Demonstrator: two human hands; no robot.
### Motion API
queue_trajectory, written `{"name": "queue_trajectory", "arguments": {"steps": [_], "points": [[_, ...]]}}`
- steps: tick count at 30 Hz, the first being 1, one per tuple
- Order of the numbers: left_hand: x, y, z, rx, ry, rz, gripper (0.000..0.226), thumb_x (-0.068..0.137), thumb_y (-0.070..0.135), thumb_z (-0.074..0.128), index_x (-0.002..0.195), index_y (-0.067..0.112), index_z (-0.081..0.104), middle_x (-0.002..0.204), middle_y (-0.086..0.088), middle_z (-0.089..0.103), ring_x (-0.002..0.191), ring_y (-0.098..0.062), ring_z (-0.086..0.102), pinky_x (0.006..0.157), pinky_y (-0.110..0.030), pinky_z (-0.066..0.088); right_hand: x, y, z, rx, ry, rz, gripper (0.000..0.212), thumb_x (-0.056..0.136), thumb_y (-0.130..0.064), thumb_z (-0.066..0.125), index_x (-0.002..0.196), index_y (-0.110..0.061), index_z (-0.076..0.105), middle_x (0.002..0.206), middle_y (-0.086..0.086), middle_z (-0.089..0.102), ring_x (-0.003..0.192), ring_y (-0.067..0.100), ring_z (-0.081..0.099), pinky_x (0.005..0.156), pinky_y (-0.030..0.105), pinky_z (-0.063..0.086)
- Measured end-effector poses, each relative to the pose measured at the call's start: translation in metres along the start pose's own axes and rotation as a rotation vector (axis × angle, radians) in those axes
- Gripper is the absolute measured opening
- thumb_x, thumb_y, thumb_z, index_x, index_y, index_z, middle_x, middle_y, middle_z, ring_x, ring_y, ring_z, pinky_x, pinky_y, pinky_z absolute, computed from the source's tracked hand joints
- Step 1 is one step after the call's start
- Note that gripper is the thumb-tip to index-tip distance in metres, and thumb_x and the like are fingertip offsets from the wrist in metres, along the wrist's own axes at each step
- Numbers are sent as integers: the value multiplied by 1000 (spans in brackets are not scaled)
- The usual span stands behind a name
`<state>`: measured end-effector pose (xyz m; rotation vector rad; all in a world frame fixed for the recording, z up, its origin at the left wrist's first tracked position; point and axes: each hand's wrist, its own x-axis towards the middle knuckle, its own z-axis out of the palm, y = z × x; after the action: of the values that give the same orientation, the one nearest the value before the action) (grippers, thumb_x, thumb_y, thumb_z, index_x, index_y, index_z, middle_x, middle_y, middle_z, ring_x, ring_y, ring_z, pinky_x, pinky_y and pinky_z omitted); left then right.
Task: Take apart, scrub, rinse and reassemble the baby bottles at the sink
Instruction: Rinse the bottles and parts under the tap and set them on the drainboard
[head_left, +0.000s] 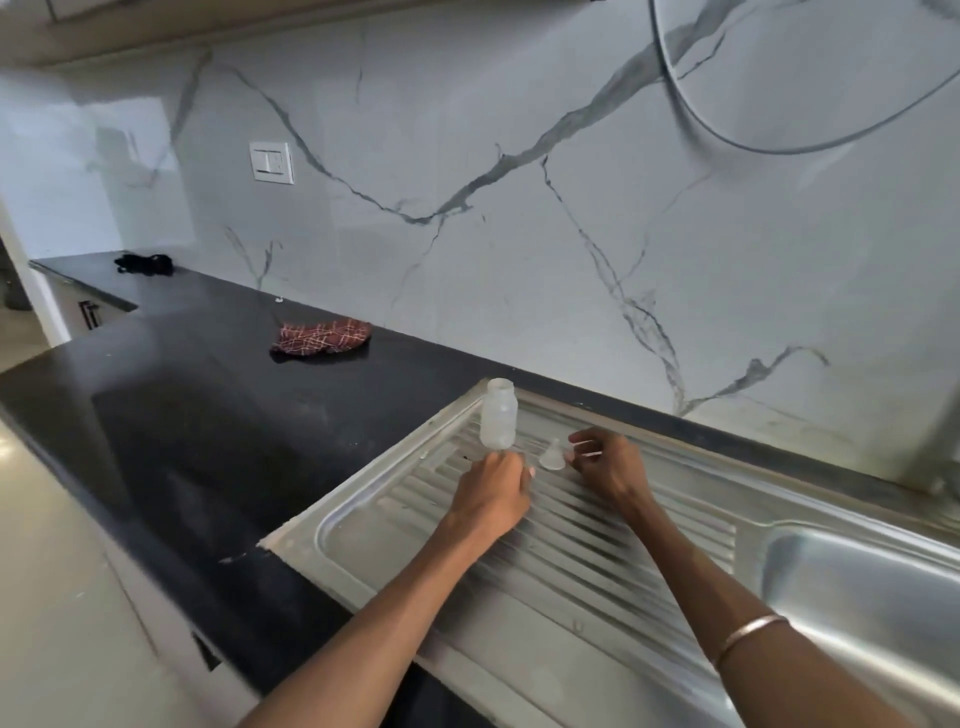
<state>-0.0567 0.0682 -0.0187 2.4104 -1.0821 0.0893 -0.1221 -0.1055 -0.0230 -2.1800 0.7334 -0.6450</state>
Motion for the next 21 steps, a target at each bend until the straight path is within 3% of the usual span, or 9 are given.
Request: {"name": "queue_trajectory", "arguments": {"steps": [4, 7, 14, 17, 21], "points": [[-7, 30, 9, -60, -10, 53, 28, 103, 26, 44, 103, 9, 67, 95, -15, 67, 87, -36, 65, 69, -42, 51, -19, 17, -45, -27, 24, -1, 15, 86, -11, 75, 98, -20, 72, 90, -1, 73, 75, 11, 67, 69, 19, 46], [-17, 68, 17, -113, -49, 132, 25, 104, 24, 44, 89, 11, 60, 91, -15, 66, 85, -36, 64, 63, -37, 43, -42, 37, -89, -56, 44, 30, 15, 87, -9, 73, 96, -21, 72, 90, -2, 73, 73, 6, 67, 61, 12, 46], [-42, 185, 55, -215, -134, 294, 24, 101, 22, 46, 95, 11, 66, 98, -16, 69, 93, -36, 65, 68, -36, 43, -113, 107, -193, -218, 73, 134, 18, 87, -6, 70, 91, -23, 74, 86, -3, 74, 78, 13, 68, 64, 14, 49], [-50, 227, 82, -242, -184, 338, 28, 101, 26, 47, 110, 10, 67, 111, -17, 69, 103, -37, 64, 84, -43, 53, -142, 141, -226, -296, 53, 214, 19, 87, -7, 68, 89, -25, 73, 82, -4, 72, 74, 10, 66, 59, 7, 43], [-62, 282, 121, -194, -251, 372, 35, 100, 30, 47, 128, 18, 64, 127, -11, 65, 119, -31, 59, 98, -40, 49, -168, 192, -259, -367, -18, 324, 22, 85, -8, 67, 86, -29, 72, 82, -5, 73, 80, 10, 68, 79, 23, 52]]}}
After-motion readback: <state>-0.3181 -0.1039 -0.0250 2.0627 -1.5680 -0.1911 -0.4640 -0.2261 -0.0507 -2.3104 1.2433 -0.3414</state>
